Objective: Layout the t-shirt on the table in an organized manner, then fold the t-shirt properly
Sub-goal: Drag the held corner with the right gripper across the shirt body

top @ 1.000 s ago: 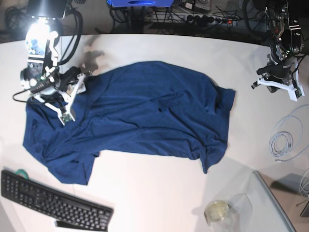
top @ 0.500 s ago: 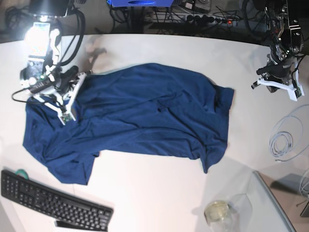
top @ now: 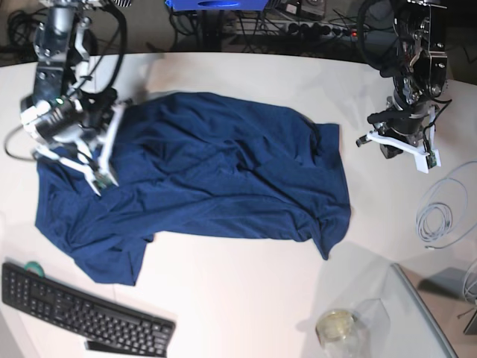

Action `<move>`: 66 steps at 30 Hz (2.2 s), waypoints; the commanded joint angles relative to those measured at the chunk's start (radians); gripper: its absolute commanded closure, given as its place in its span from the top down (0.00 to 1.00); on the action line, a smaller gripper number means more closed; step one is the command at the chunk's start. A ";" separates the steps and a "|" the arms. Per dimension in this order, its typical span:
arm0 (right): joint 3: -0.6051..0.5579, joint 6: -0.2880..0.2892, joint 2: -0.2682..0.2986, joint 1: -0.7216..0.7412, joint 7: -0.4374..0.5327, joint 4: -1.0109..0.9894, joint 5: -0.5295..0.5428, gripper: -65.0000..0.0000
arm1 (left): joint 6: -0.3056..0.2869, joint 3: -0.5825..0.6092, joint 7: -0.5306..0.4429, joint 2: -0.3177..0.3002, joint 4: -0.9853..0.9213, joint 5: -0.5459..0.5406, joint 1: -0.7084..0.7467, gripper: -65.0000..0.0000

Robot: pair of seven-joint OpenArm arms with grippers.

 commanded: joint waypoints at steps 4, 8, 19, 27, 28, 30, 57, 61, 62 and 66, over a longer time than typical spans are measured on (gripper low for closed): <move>-0.137 -0.007 -0.033 0.138 -0.003 -0.037 0.001 0.01 | 0.002 -0.016 -0.015 -0.020 0.024 0.007 0.000 0.12; -0.201 -0.007 -0.081 0.320 0.011 -0.227 -0.001 0.01 | 0.002 -0.016 -0.014 -0.051 0.021 0.007 0.003 0.12; -0.224 -0.001 -0.056 0.563 0.164 -0.656 0.001 0.67 | 0.002 -0.154 -0.012 -0.078 0.018 0.007 0.087 0.12; -0.233 0.001 0.005 0.244 0.158 -0.313 0.001 0.60 | 0.002 -0.309 -0.012 -0.083 0.015 0.007 0.141 0.12; -0.233 0.001 0.005 0.219 0.178 -0.327 0.001 0.60 | 0.002 -0.316 -0.012 -0.083 0.015 0.007 0.143 0.12; -0.233 0.001 0.001 0.185 0.226 -0.357 0.001 0.60 | 0.002 -0.318 -0.012 -0.083 0.015 0.007 0.143 0.12; -0.224 0.001 -0.021 0.122 0.287 -0.465 0.001 0.01 | 0.002 -0.318 -0.012 -0.075 0.023 0.007 0.164 0.12; -0.224 0.001 0.007 0.032 0.244 -0.297 -0.001 0.01 | 0.002 -0.318 -0.012 -0.075 0.023 0.007 0.166 0.12; -0.224 0.001 0.013 0.006 0.232 -0.251 -0.001 0.01 | 0.002 -0.318 -0.012 -0.075 0.023 0.007 0.166 0.12; -0.222 0.001 0.044 -0.077 0.195 -0.095 -0.001 0.01 | 0.002 -0.309 -0.014 -0.075 0.023 0.007 0.164 0.12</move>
